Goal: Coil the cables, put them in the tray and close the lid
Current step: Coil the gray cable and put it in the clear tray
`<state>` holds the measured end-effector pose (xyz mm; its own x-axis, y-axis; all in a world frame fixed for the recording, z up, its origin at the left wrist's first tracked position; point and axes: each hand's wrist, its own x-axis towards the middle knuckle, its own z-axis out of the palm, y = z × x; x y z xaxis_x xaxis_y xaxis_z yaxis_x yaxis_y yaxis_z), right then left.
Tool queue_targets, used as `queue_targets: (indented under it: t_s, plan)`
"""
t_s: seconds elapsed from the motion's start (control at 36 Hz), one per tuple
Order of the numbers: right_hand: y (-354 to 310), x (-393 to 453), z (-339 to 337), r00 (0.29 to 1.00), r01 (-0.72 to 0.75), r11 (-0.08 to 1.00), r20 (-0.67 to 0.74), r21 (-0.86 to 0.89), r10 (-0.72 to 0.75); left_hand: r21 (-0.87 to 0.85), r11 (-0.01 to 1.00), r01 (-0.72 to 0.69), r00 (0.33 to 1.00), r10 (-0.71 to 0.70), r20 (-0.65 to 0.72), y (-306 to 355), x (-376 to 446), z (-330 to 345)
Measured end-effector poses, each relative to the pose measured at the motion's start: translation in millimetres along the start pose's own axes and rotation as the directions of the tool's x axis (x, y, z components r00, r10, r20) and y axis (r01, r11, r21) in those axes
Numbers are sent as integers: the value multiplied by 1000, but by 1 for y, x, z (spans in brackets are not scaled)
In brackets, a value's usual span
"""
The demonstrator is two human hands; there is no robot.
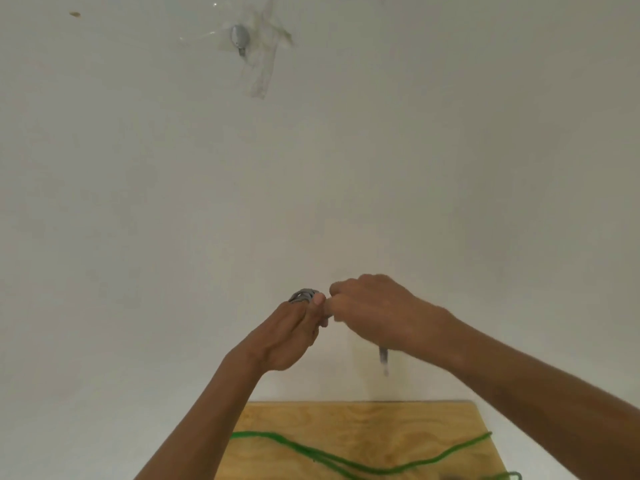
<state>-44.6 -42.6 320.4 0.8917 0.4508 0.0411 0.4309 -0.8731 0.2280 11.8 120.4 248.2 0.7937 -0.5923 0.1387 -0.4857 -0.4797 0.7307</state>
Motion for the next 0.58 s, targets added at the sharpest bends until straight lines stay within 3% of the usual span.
queue_targets:
  t_s: [0.14, 0.19, 0.22, 0.28, 0.33, 0.42, 0.47, 0.53, 0.58]
  plan:
    - [33, 18, -1, 965, 170, 984, -192, -54, -178, -164, 986, 31, 998, -21, 62, -2, -6, -2]
    - [45, 25, 7, 921, 245, 966, -332, 84, -205, -235, 972, 13, 997, 5, 77, 1, -9, -1]
    - [49, 28, 12, 917, 254, 933, -369, 254, -149, -286, 958, 5, 997, 17, 76, 3, -11, 0]
    - [52, 30, 17, 945, 190, 722, -323, 665, 48, -409, 912, -11, 996, 47, 79, 9, -16, 1]
    - [46, 28, 25, 964, 130, 423, -214, 897, 158, -553, 832, -32, 996, 72, 50, 20, -20, 3]
    - [13, 24, 38, 963, 157, 12, -156, 987, 218, -763, 639, -99, 995, 60, -79, 35, -19, 3]
    - [-12, 22, 41, 958, 171, -308, -85, 936, 274, -814, 565, -136, 990, 37, -140, 40, -16, 0]
    - [-30, 21, 41, 931, 203, -444, -32, 873, 364, -811, 563, -160, 983, 21, -180, 39, -11, -4]
    - [-37, 24, 41, 888, 249, -420, -33, 873, 458, -794, 580, -184, 976, 9, -219, 37, -9, -6]
